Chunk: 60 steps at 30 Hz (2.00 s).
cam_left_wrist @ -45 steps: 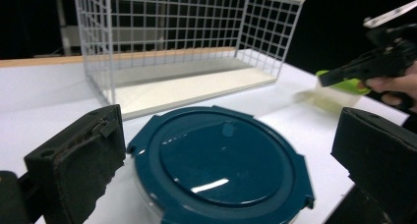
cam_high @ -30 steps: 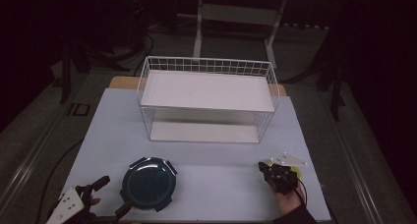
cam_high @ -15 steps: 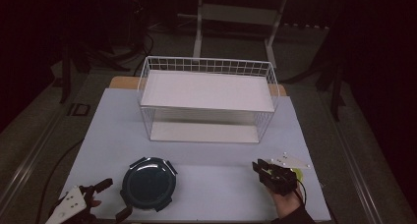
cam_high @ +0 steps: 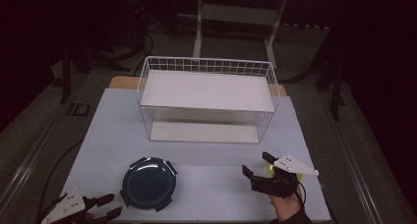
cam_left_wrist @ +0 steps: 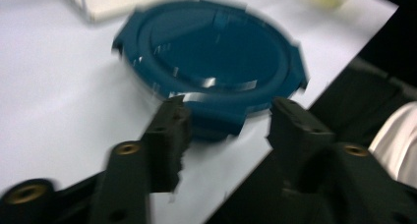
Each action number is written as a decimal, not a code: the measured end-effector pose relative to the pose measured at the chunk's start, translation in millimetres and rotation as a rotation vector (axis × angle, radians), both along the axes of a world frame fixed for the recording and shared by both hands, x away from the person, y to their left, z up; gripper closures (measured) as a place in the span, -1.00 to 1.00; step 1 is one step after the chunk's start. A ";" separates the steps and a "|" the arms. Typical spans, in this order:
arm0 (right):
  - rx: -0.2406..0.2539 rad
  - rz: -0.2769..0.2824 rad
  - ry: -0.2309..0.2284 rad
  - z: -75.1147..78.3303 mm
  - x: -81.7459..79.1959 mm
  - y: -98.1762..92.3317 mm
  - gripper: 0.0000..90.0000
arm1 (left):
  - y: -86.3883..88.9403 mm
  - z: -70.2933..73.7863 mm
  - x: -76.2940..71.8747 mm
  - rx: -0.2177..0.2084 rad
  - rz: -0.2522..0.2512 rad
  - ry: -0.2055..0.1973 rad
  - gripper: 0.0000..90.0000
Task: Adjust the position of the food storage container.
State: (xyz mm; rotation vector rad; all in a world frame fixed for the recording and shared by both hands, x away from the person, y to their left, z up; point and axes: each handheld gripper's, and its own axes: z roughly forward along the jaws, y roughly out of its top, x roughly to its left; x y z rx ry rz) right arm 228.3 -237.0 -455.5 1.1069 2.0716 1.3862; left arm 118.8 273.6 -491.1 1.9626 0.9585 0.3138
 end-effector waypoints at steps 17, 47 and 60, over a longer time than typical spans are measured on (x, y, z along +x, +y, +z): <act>0.049 0.047 0.007 -3.9 -2.8 -1.4 -0.68 | -12.0 -14.5 16.8 0.146 0.033 0.064 0.97; 0.039 0.070 0.022 -8.5 -3.5 1.4 -0.68 | -8.9 -15.0 46.2 0.148 0.067 0.075 0.97; 0.039 0.072 0.025 -9.2 -3.5 2.5 -0.68 | -22.5 -19.1 64.3 0.172 0.046 0.099 0.97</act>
